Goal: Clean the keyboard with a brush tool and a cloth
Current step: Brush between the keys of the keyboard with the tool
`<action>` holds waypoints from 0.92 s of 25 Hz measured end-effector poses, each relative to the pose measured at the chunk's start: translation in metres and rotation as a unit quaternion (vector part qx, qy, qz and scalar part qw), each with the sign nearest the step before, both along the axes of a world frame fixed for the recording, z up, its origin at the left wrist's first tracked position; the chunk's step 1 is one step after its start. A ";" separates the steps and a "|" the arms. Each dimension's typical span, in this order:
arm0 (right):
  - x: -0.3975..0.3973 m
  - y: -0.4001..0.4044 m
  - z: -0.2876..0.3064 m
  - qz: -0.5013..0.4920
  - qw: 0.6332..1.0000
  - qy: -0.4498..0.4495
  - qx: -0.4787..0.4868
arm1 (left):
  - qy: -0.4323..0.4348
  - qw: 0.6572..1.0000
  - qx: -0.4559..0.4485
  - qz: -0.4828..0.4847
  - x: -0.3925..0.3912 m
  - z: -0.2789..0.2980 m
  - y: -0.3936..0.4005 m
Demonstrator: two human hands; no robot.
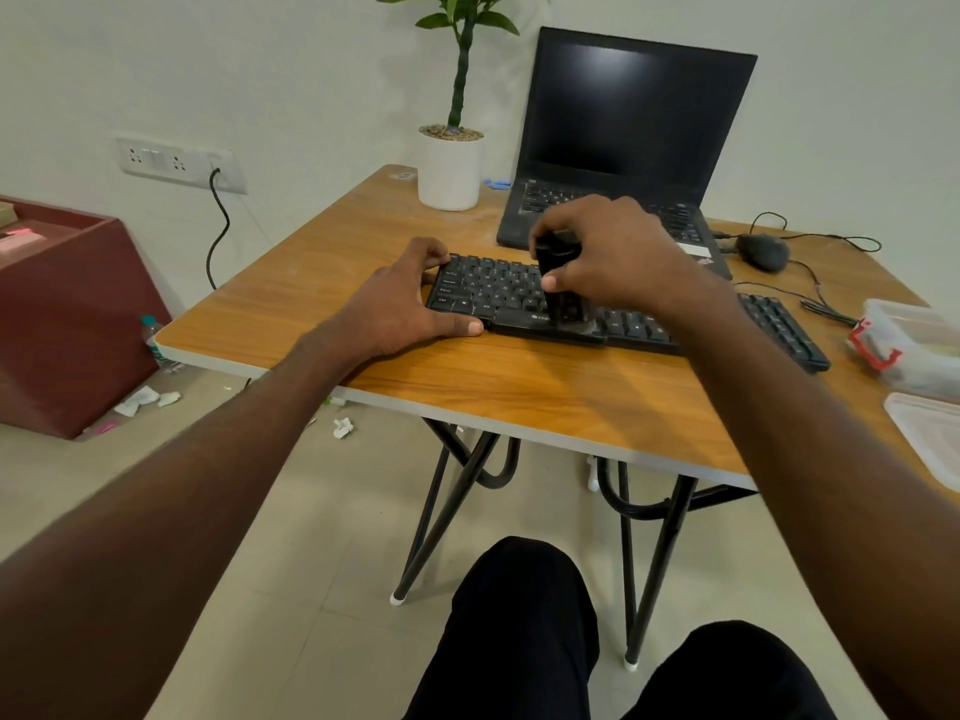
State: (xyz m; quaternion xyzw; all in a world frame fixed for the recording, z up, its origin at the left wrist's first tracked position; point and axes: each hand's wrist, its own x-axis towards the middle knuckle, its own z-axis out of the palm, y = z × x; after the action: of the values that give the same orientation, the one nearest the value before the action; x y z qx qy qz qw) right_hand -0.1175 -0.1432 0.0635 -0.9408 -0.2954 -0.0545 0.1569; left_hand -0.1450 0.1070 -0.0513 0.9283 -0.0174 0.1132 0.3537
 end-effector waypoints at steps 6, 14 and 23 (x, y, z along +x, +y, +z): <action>-0.019 0.011 -0.023 0.064 0.979 0.019 0.195 | -0.007 1.000 0.000 -0.001 0.000 0.000 -0.001; -0.020 -0.037 -0.020 -0.039 0.996 -0.076 0.031 | 0.000 1.000 -0.009 -0.002 0.000 0.002 -0.001; 0.000 0.013 -0.025 0.037 0.983 0.001 0.182 | -0.013 1.000 -0.008 -0.006 0.000 -0.001 0.000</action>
State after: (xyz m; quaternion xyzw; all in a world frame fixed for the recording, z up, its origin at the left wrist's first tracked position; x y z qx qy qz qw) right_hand -0.1173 -0.1300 0.0381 -0.8850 -0.3153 -0.1008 0.3275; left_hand -0.1452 0.1074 -0.0520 0.9237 -0.0266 0.1233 0.3618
